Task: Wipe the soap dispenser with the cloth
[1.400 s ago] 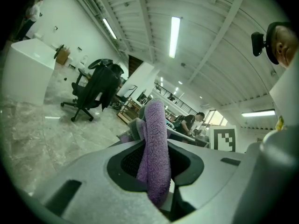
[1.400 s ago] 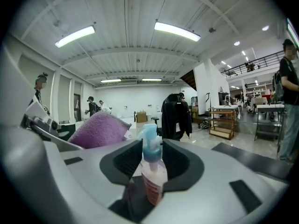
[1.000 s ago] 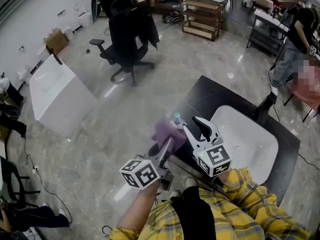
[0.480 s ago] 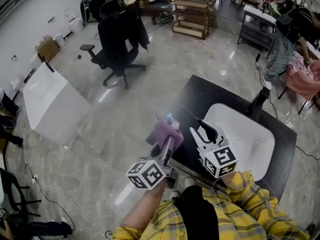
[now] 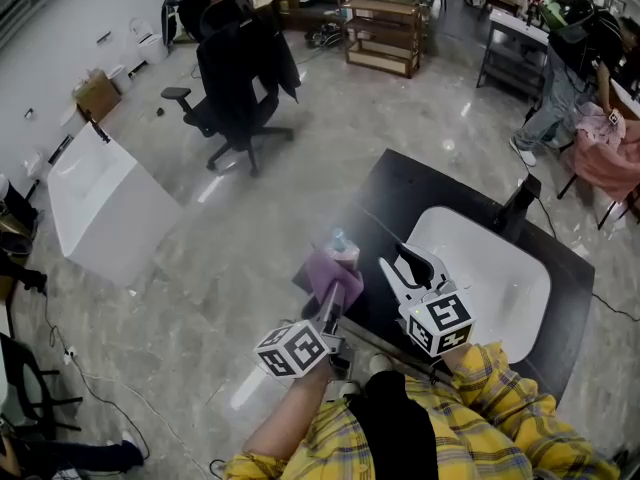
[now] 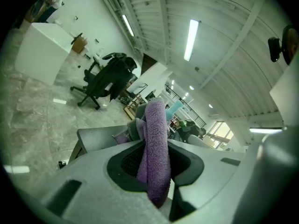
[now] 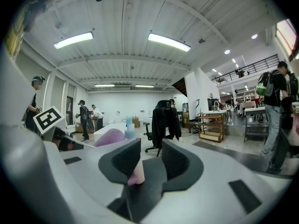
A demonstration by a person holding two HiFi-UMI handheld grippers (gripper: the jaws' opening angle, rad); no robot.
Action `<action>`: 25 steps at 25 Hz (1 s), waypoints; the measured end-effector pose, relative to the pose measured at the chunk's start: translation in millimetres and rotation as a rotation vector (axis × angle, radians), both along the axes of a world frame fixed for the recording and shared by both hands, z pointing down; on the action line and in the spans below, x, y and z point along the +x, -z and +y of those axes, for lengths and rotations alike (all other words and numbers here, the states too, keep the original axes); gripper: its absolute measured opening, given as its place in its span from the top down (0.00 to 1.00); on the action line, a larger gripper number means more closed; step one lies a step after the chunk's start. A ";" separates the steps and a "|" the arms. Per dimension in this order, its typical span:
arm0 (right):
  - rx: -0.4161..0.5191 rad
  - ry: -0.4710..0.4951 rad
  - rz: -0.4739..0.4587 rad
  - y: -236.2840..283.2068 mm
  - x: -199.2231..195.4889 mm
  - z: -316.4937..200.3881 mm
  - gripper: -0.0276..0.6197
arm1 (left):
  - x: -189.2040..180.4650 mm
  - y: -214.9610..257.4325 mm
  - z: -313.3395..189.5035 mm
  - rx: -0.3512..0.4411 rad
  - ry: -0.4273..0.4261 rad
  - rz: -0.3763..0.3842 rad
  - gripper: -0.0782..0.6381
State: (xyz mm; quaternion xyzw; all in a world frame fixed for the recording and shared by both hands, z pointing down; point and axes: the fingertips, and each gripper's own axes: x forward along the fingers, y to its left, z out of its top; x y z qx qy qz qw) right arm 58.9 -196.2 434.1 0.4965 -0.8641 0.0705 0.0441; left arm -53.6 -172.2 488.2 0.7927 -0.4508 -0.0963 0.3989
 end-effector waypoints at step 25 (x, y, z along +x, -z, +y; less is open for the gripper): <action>-0.018 0.596 0.093 7.0 -60.6 -2.8 0.67 | -27.9 3.8 19.2 0.043 -0.107 -0.160 0.78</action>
